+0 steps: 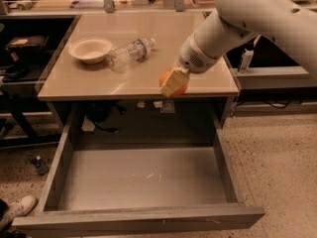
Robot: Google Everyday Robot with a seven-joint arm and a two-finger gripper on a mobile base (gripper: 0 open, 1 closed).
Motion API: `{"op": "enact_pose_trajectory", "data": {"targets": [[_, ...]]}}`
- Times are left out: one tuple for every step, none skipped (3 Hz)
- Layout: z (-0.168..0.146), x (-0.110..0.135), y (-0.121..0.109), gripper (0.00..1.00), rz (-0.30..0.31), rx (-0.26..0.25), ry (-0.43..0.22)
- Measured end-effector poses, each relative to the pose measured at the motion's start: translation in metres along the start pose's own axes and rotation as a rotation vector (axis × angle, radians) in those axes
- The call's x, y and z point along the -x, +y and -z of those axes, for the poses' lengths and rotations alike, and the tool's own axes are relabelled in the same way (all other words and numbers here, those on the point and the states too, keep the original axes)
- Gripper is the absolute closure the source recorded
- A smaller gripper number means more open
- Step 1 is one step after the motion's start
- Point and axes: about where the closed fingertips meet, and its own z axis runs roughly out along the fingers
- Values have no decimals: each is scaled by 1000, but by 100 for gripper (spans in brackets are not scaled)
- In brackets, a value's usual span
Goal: Pick orange from top drawer and place on counter
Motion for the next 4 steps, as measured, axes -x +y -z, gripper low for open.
{"op": "enact_pose_trajectory", "data": {"targets": [[-6, 12, -42, 100, -4, 14, 11], [-21, 22, -79, 100, -5, 37, 12], [-40, 25, -106, 100, -6, 58, 12], [-62, 22, -121, 100, -11, 80, -1]]}}
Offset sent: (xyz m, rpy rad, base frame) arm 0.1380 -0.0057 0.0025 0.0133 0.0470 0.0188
